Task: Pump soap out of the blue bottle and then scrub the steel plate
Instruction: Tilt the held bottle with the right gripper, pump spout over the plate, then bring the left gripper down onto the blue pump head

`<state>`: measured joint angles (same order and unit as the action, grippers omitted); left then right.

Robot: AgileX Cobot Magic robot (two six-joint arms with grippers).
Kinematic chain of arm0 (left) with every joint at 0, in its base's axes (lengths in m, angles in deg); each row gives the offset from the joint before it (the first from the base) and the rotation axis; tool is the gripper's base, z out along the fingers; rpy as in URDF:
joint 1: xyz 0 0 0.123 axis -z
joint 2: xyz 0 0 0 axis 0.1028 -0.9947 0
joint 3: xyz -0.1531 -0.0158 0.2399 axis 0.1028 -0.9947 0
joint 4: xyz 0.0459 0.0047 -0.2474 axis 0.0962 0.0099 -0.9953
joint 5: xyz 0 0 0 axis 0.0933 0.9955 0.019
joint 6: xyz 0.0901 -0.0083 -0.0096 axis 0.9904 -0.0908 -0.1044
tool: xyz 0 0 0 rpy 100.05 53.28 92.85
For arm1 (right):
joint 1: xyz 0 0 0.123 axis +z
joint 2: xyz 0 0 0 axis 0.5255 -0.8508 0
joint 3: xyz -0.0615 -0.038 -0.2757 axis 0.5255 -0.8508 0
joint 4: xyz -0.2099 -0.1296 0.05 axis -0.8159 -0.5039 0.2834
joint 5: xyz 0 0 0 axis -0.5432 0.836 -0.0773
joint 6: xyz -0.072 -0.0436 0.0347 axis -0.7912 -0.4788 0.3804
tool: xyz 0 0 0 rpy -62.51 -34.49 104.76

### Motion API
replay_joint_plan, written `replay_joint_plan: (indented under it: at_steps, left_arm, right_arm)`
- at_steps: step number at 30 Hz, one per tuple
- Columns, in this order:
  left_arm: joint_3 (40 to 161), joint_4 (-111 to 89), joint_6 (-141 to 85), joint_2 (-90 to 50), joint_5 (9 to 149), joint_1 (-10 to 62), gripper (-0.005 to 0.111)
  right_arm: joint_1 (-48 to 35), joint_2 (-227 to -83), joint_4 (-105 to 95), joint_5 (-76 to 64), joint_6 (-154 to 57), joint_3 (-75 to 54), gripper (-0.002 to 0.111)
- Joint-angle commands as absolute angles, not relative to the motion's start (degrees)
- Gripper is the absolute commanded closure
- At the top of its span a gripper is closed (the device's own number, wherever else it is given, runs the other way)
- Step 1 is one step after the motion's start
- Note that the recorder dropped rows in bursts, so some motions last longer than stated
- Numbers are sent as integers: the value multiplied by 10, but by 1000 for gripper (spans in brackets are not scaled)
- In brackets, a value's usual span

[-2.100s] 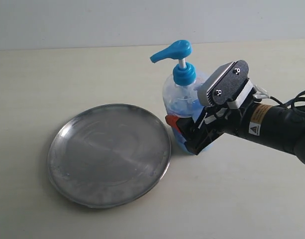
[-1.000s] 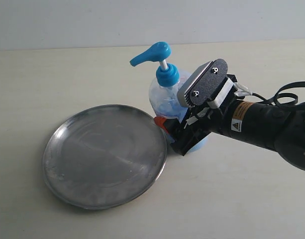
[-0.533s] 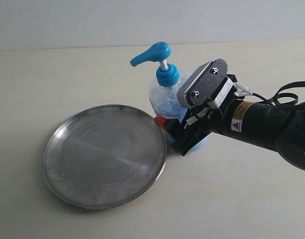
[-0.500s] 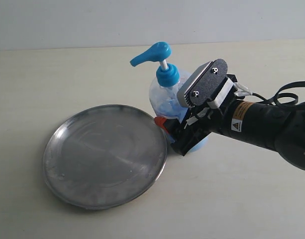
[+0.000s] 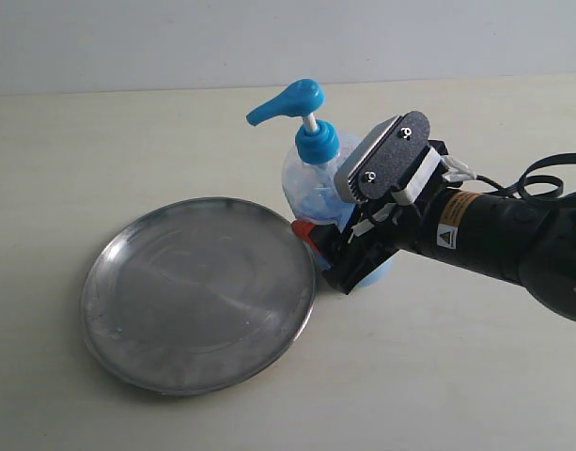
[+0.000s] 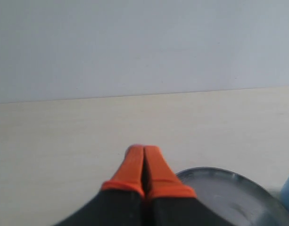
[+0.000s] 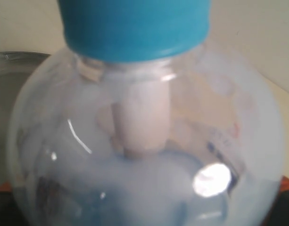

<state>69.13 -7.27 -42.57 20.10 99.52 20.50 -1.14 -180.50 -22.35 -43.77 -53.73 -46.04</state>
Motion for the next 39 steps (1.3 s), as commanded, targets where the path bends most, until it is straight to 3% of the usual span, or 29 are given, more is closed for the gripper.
replay_joint_plan:
  at_steps: [1,11,18,24,29,39]
  left_arm:
    - [695,-72,-425,198,993,208,106]
    - [693,-74,-430,195,990,208,106]
    - [701,-210,-376,105,1095,208,106]
    - [810,-449,-177,-48,1237,208,106]
    - [931,-483,-143,-139,1279,208,106]
    - [1083,-478,-138,-258,1302,320,106]
  right_arm:
    - [-10,-1803,-224,-420,-549,-458,108]
    - [-10,-1803,-224,-417,-549,-458,108]
    - [-10,-1803,-226,-417,-549,-458,108]
    - [-10,-1803,-226,-417,-549,-458,108]
    - [-10,-1803,-226,-417,-549,-458,108]
    - [-10,-1803,-226,-417,-552,-458,108]
